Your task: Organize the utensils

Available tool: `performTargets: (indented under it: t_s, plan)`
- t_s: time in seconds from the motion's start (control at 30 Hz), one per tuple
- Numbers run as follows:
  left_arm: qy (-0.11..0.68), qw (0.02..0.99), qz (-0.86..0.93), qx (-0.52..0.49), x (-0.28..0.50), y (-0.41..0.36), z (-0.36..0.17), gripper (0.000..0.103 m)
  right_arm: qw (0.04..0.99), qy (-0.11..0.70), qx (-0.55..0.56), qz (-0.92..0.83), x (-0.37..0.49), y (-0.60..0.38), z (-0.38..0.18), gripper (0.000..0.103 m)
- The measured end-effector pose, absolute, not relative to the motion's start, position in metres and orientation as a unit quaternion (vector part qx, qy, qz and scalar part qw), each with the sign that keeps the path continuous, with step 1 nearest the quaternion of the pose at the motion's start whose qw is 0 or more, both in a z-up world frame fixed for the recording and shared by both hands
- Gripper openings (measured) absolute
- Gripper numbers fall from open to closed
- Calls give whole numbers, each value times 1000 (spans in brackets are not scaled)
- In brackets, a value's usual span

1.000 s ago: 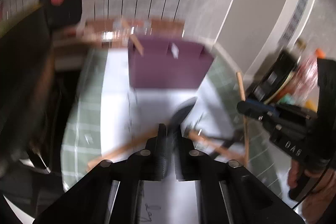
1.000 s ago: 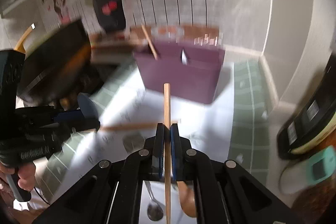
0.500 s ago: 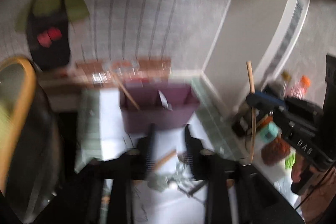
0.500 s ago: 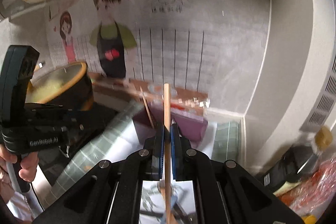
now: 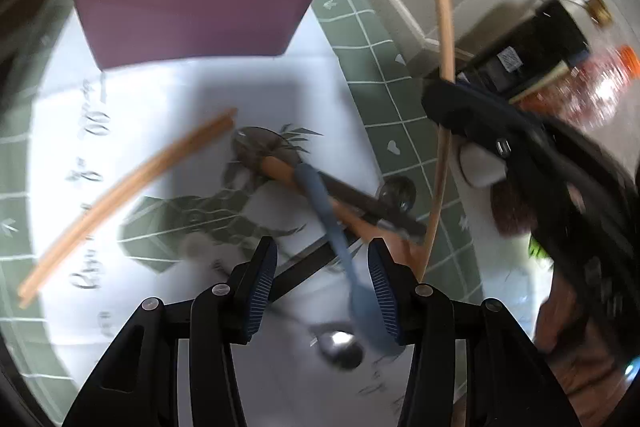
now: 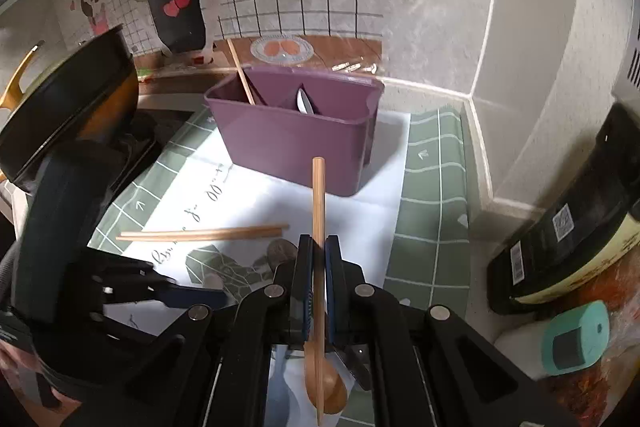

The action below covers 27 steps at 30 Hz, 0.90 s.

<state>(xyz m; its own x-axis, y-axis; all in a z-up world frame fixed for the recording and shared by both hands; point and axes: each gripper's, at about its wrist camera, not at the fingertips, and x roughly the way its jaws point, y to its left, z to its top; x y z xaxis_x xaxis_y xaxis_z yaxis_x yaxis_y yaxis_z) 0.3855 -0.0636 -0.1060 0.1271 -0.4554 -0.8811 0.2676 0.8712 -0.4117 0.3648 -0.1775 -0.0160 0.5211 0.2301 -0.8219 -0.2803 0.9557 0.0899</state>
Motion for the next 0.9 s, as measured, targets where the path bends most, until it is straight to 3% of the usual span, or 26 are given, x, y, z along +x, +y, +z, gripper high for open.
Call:
performTargets:
  t_s: [0.2, 0.27, 0.37, 0.9]
  plan:
    - [650, 726, -202, -104, 409, -77, -128, 47, 870, 472, -18, 139, 366, -187, -25, 5]
    - [654, 721, -202, -110, 410, -82, -136, 28, 871, 472, -14, 138, 367, -189, -26, 5]
    - [637, 735, -212, -94, 406, -86, -131, 15, 872, 469, -10, 139, 368, -190, -26, 5]
    - [577, 793, -195, -27, 384, -53, -95, 12, 870, 466, -16, 161, 368, -181, -24, 5]
